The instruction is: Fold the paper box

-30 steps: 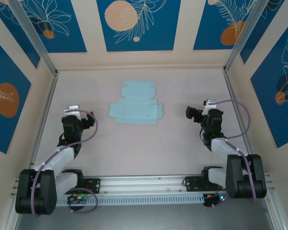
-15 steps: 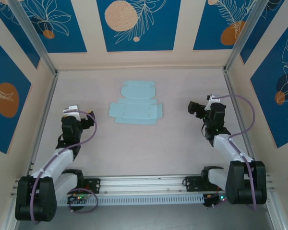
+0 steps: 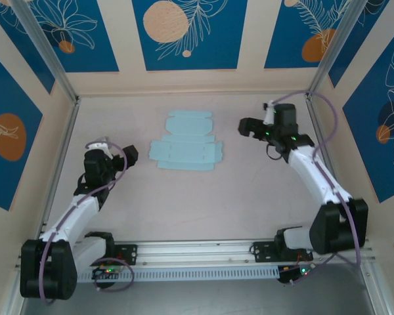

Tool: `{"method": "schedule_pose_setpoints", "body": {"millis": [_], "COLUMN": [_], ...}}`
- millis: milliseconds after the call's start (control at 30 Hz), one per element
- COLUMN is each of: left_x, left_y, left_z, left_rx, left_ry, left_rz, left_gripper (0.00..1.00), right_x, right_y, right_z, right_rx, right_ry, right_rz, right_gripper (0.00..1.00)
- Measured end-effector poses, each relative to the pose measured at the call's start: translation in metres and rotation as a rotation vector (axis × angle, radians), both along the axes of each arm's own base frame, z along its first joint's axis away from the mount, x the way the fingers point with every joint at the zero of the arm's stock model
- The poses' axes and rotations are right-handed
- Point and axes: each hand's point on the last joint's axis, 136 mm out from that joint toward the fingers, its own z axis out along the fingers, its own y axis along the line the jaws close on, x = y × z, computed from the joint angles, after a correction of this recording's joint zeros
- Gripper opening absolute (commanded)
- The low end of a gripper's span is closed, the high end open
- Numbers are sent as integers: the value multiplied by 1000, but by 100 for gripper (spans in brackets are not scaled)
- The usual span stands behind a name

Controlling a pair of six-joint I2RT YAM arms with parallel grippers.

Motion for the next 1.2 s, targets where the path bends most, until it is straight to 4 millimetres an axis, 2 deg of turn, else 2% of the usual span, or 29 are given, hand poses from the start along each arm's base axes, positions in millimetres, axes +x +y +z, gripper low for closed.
{"method": "schedule_pose_setpoints", "body": {"millis": [167, 267, 367, 433, 533, 667, 833, 933, 1033, 1200], "left_x": [6, 14, 21, 23, 26, 35, 46, 51, 55, 58], "left_y": [-26, -42, -57, -63, -69, -74, -80, -83, -87, -88], "left_z": [-20, -24, -32, -43, -60, -79, -89, -94, -100, -109], "left_rx": [-66, -80, -75, -69, -52, -42, -29, -30, -35, -38], "left_ry": [118, 159, 200, 237, 296, 358, 380, 392, 400, 420], "left_rz": [-73, -117, -155, -171, -188, -201, -221, -230, -241, -243], "left_gripper": [98, 95, 96, 96, 96, 90, 81, 76, 70, 57], "right_x": [15, 16, 13, 9, 7, 5, -5, -5, -2, 0], "right_y": [73, 96, 99, 96, 93, 89, 87, 88, 90, 94], "right_z": [-42, -72, -99, -110, -112, -116, -128, -128, -127, -149], "right_rx": [-25, -34, -36, -34, -18, 20, 59, 77, 101, 126], "right_ry": [197, 305, 394, 441, 466, 490, 542, 546, 541, 588], "right_rz": [162, 204, 198, 183, 172, 162, 152, 154, 156, 165], "right_gripper": [89, 87, 86, 86, 84, 81, 73, 65, 63, 59]}}
